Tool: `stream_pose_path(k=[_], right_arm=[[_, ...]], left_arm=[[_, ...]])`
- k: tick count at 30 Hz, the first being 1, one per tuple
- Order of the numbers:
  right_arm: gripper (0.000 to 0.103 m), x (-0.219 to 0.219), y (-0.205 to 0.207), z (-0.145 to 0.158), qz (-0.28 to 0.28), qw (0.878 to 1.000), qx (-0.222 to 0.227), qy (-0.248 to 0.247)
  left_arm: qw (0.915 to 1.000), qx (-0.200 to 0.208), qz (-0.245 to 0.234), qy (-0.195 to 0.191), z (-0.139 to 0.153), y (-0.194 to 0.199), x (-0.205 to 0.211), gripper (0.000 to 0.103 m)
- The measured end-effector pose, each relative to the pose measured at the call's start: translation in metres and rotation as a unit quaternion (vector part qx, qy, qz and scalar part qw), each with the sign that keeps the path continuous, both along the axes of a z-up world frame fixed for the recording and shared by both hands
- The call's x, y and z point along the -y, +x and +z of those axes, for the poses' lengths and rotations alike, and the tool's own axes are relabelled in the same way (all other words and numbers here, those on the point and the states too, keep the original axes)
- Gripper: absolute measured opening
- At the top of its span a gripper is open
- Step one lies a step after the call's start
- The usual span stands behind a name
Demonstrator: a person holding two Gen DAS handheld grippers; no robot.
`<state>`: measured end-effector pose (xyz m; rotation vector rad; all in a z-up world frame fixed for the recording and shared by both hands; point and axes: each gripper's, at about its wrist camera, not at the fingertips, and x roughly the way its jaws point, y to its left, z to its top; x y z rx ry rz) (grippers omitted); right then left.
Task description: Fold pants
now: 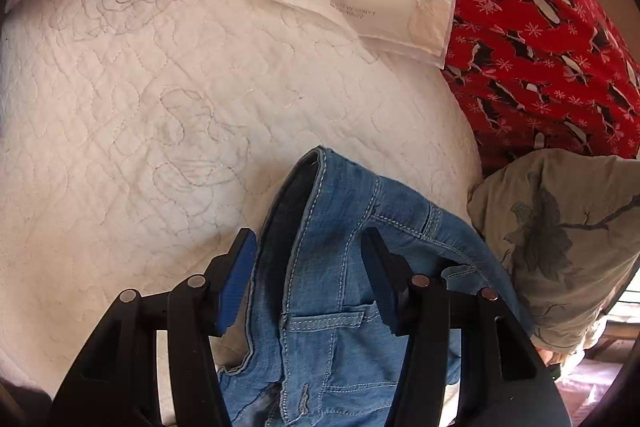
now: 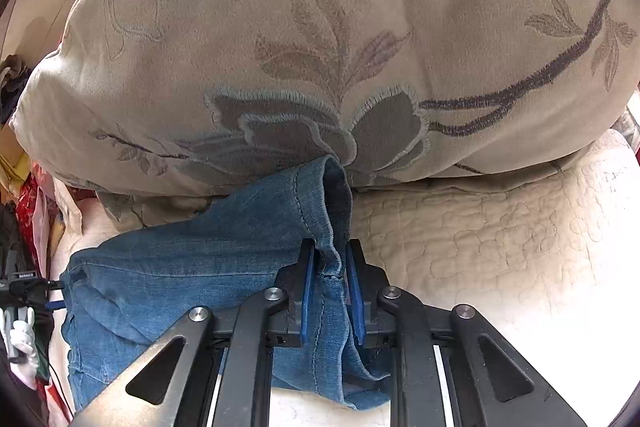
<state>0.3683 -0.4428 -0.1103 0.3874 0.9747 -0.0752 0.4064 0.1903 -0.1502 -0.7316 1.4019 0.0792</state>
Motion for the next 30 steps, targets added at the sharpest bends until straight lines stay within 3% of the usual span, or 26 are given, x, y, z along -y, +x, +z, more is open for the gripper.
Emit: stream_pose_path(k=[6,10,12,14,18,22,23,24,25,26,30], right_arm=[[0.033,0.011,-0.009,-0.009,0.001,1.0,0.003,0.023],[0.038,0.01,-0.006,-0.014,-0.004,1.0,0.005,0.025],[0.051,0.01,-0.004,-0.017,-0.014,0.999,0.011,0.036],[0.056,0.009,0.001,-0.022,-0.029,0.999,0.01,0.04],[0.056,0.008,0.007,-0.032,-0.047,0.998,0.001,0.052],[0.055,0.004,0.014,-0.042,-0.038,0.998,-0.025,0.036],[0.038,0.001,0.017,-0.043,-0.022,0.999,-0.024,0.032],[0.012,-0.002,0.018,-0.042,-0.007,0.999,-0.019,0.027],[0.013,-0.004,0.02,-0.041,0.004,0.999,-0.018,0.03],[0.013,-0.004,0.019,-0.036,0.005,0.999,-0.01,0.032],[0.012,-0.001,0.003,-0.007,0.011,0.999,0.032,0.035]], left_arm=[[0.9999,0.01,0.01,-0.006,-0.004,0.023,0.0,0.053],[0.9999,0.0,-0.008,-0.013,-0.015,0.028,0.01,0.064],[0.9993,0.015,-0.029,-0.019,-0.011,0.026,0.019,0.068],[0.9985,0.016,-0.042,-0.033,-0.012,0.024,0.028,0.068],[0.9974,0.022,-0.068,0.003,-0.008,0.027,0.051,0.068],[0.9978,0.016,-0.063,0.011,-0.009,0.03,0.053,0.068],[0.998,0.014,-0.059,0.016,-0.008,0.029,0.052,0.067],[0.9982,0.016,-0.052,0.024,-0.006,0.029,0.053,0.063],[0.998,0.02,-0.052,0.028,-0.004,0.029,0.055,0.041],[0.9978,0.02,-0.057,0.025,-0.004,0.028,0.057,0.012],[0.9965,0.044,-0.062,0.033,0.013,0.02,0.062,0.011]])
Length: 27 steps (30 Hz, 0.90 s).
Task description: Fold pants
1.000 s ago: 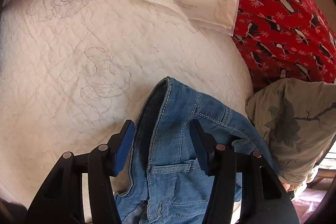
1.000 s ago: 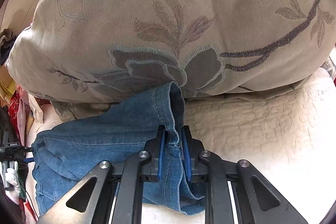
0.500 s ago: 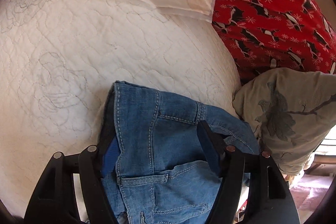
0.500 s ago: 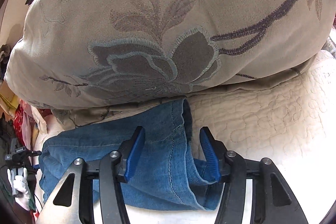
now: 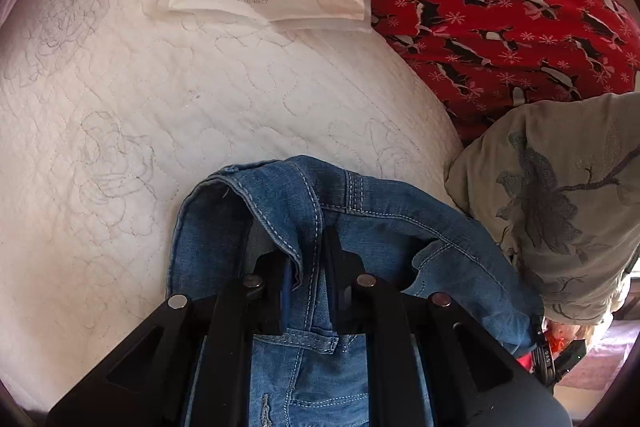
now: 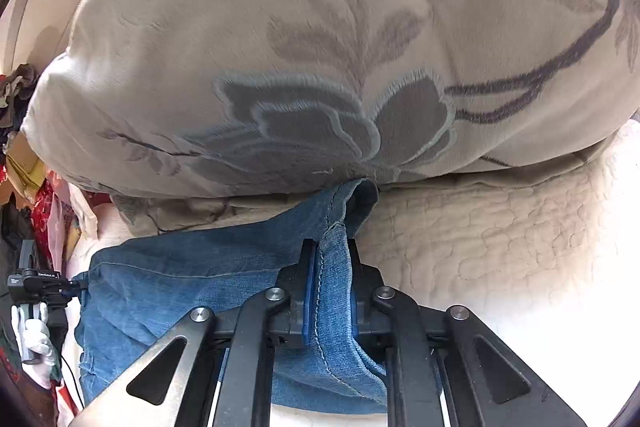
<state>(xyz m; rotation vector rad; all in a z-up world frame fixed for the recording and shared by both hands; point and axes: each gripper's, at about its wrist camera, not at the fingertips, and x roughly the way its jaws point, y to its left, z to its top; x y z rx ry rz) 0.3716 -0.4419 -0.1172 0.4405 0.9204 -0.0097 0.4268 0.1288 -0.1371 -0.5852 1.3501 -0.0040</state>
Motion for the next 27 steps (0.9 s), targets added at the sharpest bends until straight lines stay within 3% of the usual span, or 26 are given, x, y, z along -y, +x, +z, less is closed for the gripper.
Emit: stream_pose_path(k=[9,14,18,23,27], right_arm=[[0.012,-0.006,-0.066,0.062,0.029,0.997,0.065,0.012],[0.012,-0.01,-0.127,0.087,0.04,0.994,0.098,0.032],[0.01,-0.019,-0.187,0.1,0.05,0.991,0.115,0.036],[0.01,-0.024,-0.272,0.09,0.06,0.991,0.105,0.058],[0.015,-0.028,-0.313,0.052,0.051,0.997,0.034,0.04]], left_arm=[[0.9959,0.084,-0.015,-0.031,0.073,-0.055,-0.007,0.011],[0.9914,0.126,-0.018,-0.031,0.107,-0.102,0.007,0.011],[0.9861,0.154,-0.026,-0.057,0.125,-0.149,0.013,0.011],[0.9817,0.159,-0.041,-0.098,0.116,-0.217,0.014,0.012],[0.989,0.115,-0.047,-0.08,0.078,-0.256,0.012,0.012]])
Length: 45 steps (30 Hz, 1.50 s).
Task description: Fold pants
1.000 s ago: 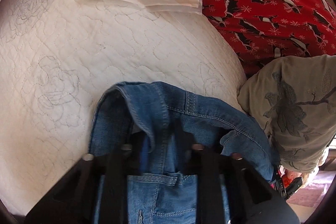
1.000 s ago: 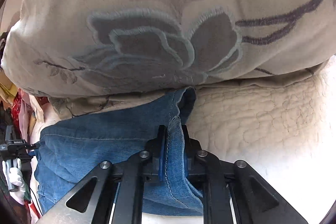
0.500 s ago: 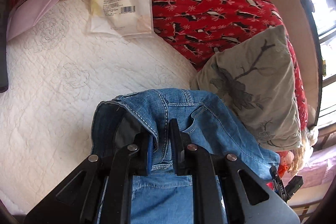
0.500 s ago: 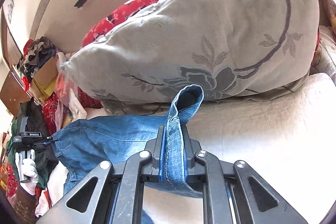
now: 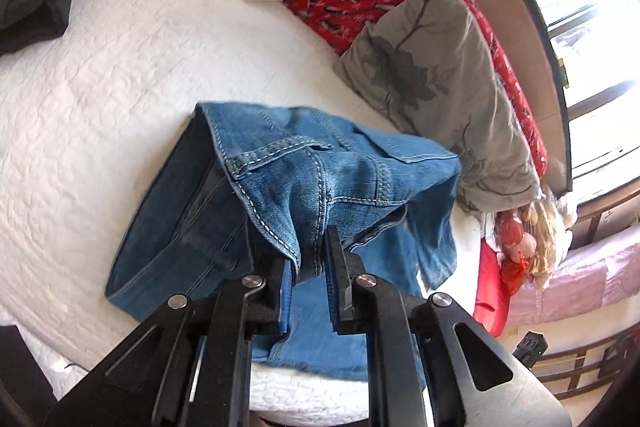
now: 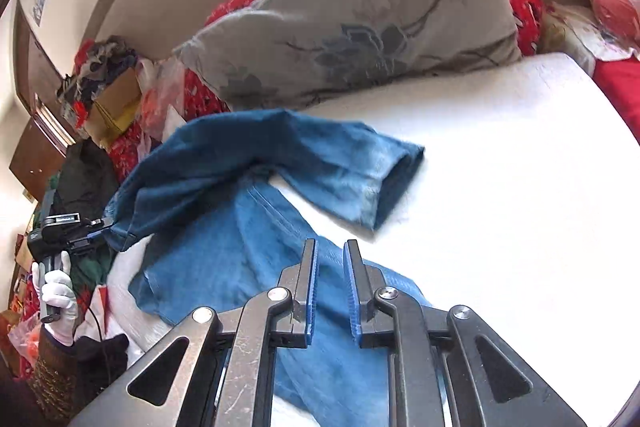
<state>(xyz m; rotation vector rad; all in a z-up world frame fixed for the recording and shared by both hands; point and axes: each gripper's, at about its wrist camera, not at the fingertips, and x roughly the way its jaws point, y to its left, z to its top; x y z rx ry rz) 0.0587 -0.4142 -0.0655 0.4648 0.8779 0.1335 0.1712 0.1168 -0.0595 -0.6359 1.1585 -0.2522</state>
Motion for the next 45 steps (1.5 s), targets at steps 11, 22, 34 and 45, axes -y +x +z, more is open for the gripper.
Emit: stream_pose_path(k=[11,22,34,45], right_arm=[[0.053,0.032,0.089,-0.053,-0.124,0.987,-0.062,0.077],[0.002,0.026,0.112,-0.005,-0.048,0.986,0.04,0.155],[0.006,0.032,-0.089,-0.021,-0.021,0.995,0.019,0.091],[0.055,0.059,-0.158,-0.027,-0.135,0.978,0.001,0.158]], left_arm=[[0.999,-0.037,0.002,0.025,-0.01,-0.002,0.01,0.012],[0.9996,-0.012,0.024,0.012,0.009,0.001,-0.007,0.012],[0.9929,-0.09,0.072,-0.027,-0.058,-0.059,-0.058,0.012],[0.9877,-0.081,0.123,-0.053,-0.037,-0.115,-0.108,0.033]])
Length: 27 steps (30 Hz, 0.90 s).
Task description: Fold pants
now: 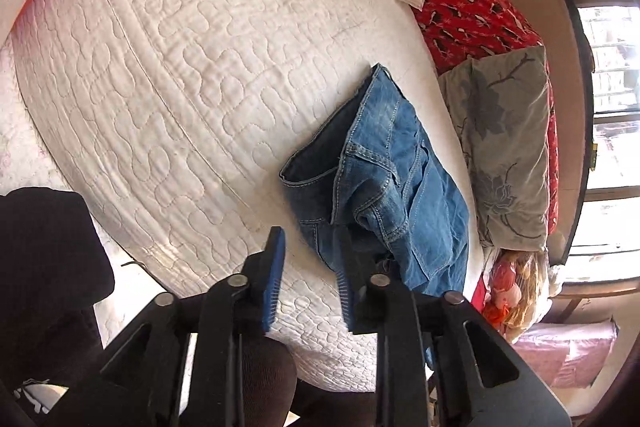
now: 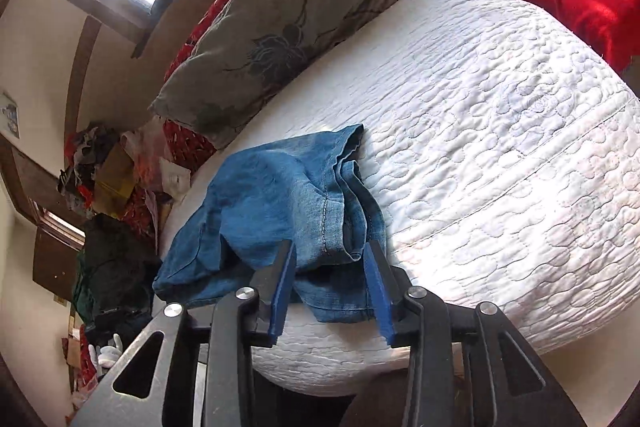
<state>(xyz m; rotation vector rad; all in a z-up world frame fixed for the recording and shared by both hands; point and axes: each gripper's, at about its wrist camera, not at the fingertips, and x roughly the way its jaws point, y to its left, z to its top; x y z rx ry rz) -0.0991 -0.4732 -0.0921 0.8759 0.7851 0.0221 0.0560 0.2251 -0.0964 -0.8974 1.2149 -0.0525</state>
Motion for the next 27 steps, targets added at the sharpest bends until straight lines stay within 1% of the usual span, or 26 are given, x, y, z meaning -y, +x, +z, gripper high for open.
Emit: stream_pose_path(k=[1,2,3,4,6,7,8,10,12,16,18,20,21,22,23,24,25,26,27], right_arm=[[0.059,-0.001,0.002,0.001,-0.008,1.0,0.008,0.027],[0.062,-0.004,0.007,-0.002,-0.011,0.998,0.012,0.056],[0.062,-0.008,0.014,-0.006,-0.011,0.996,0.011,0.086],[0.062,-0.016,0.021,-0.011,-0.01,0.993,0.007,0.115],[0.062,-0.034,0.039,-0.026,-0.004,0.985,-0.008,0.171],[0.062,-0.043,0.047,-0.033,-0.006,0.982,-0.022,0.186],[0.062,-0.05,0.053,-0.04,-0.01,0.98,-0.038,0.196],[0.062,-0.061,0.062,-0.052,-0.028,0.977,-0.069,0.198],[0.062,-0.062,0.065,-0.061,-0.05,0.974,-0.086,0.201],[0.062,-0.048,0.052,-0.074,-0.114,0.963,-0.096,0.226],[0.062,-0.042,0.052,-0.081,-0.133,0.958,-0.106,0.232],[0.061,-0.038,0.055,-0.091,-0.149,0.951,-0.104,0.25],[0.05,-0.037,0.057,-0.096,-0.153,0.95,-0.099,0.254],[0.039,-0.035,0.063,-0.098,-0.153,0.951,-0.09,0.253],[0.008,-0.034,0.07,-0.1,-0.146,0.953,-0.083,0.252],[0.004,-0.032,0.079,-0.1,-0.14,0.954,-0.071,0.255],[0.004,-0.026,0.087,-0.095,-0.139,0.955,-0.058,0.256],[0.004,-0.02,0.096,-0.085,-0.137,0.956,-0.041,0.256],[0.004,-0.015,0.104,-0.07,-0.135,0.956,-0.014,0.259]], left_arm=[[1.0,0.008,-0.001,0.002,0.006,-0.002,0.007,0.051],[0.9998,0.018,-0.002,-0.001,0.011,-0.003,0.015,0.067],[0.9997,0.024,-0.003,-0.005,0.014,-0.002,0.025,0.071],[0.9995,0.028,-0.008,-0.01,0.014,0.002,0.036,0.072],[0.9994,0.017,-0.023,-0.021,0.008,0.013,0.057,0.072],[0.9992,0.01,-0.029,-0.027,0.003,0.019,0.065,0.072],[0.9991,0.002,-0.031,-0.029,-0.001,0.024,0.073,0.072],[0.9991,-0.008,-0.034,-0.024,-0.006,0.031,0.085,0.072],[0.9992,-0.014,-0.033,-0.02,-0.01,0.036,0.093,0.072],[0.9992,-0.028,-0.025,-0.014,-0.016,0.046,0.099,0.072],[0.9991,-0.034,-0.024,-0.001,-0.021,0.055,0.104,0.072],[0.9986,-0.045,-0.024,0.016,-0.028,0.065,0.109,0.071],[0.998,-0.052,-0.022,0.029,-0.03,0.069,0.112,0.071],[0.9973,-0.058,-0.021,0.039,-0.031,0.075,0.115,0.062],[0.9968,-0.064,-0.024,0.042,-0.031,0.083,0.116,0.044],[0.9958,-0.073,-0.026,0.048,-0.03,0.093,0.117,0.041],[0.9955,-0.079,-0.021,0.049,-0.025,0.102,0.113,0.032],[0.9962,-0.076,-0.013,0.04,-0.016,0.111,0.108,0.02],[0.9975,-0.067,-0.008,0.02,-0.004,0.117,0.101,0.019]])
